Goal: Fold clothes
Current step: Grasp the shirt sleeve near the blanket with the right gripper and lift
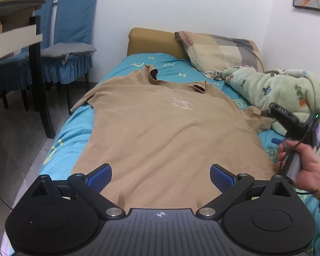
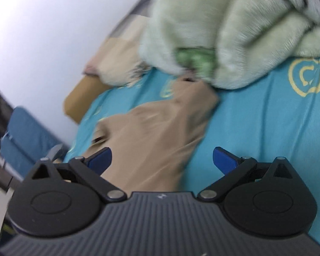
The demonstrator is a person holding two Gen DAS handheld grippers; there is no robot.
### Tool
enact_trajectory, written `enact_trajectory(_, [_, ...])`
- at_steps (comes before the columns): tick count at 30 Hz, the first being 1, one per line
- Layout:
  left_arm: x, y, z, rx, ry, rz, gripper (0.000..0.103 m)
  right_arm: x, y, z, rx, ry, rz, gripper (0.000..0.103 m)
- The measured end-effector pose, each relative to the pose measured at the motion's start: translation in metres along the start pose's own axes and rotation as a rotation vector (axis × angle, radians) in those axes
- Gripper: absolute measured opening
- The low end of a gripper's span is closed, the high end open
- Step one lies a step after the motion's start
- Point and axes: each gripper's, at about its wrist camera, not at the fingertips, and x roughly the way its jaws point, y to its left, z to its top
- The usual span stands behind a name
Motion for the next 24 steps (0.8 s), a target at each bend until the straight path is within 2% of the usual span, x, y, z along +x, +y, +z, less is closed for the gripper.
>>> enact_trajectory(2, [0.011, -0.001, 0.002, -0.002, -0.001, 0.005, 0.1, 0.024, -0.017, 0.003, 0.049, 0.004, -0.004, 0.091])
enact_trajectory(3, [0.017, -0.002, 0.004, 0.0, -0.003, 0.01, 0.1, 0.035, -0.024, 0.004, 0.07, 0.006, -0.005, 0.078])
enact_trajectory(4, [0.023, -0.002, 0.005, 0.001, -0.002, 0.015, 0.1, 0.045, -0.021, 0.004, 0.037, -0.006, 0.015, 0.075])
enact_trajectory(6, [0.034, 0.0, 0.007, 0.002, 0.003, 0.025, 0.1, 0.068, -0.013, 0.009, -0.002, 0.007, 0.032, 0.075])
enact_trajectory(11, [0.064, 0.005, 0.011, 0.005, 0.016, 0.051, 0.1, 0.118, 0.005, 0.032, -0.023, 0.006, 0.006, 0.078])
enact_trajectory(12, [0.069, 0.006, 0.012, 0.005, 0.019, 0.056, 0.1, 0.125, 0.009, 0.034, -0.048, 0.009, -0.004, 0.073])
enact_trajectory(14, [0.081, 0.008, 0.014, 0.007, 0.024, 0.067, 0.1, 0.134, 0.02, 0.036, -0.101, 0.017, -0.055, 0.037])
enact_trajectory(15, [0.083, 0.009, 0.015, 0.006, 0.02, 0.07, 0.1, 0.131, 0.026, 0.038, -0.112, 0.011, -0.065, 0.007])
enact_trajectory(16, [0.08, 0.01, 0.017, 0.005, 0.009, 0.072, 0.1, 0.129, 0.031, 0.039, -0.124, 0.005, -0.076, 0.007])
enact_trajectory(20, [0.065, 0.018, 0.025, -0.004, -0.04, 0.075, 0.1, 0.096, 0.09, 0.042, -0.37, -0.117, -0.101, 0.007])
enact_trajectory(24, [0.042, 0.032, 0.033, -0.023, -0.096, 0.078, 0.1, 0.063, 0.172, 0.029, -0.598, -0.227, -0.113, 0.007])
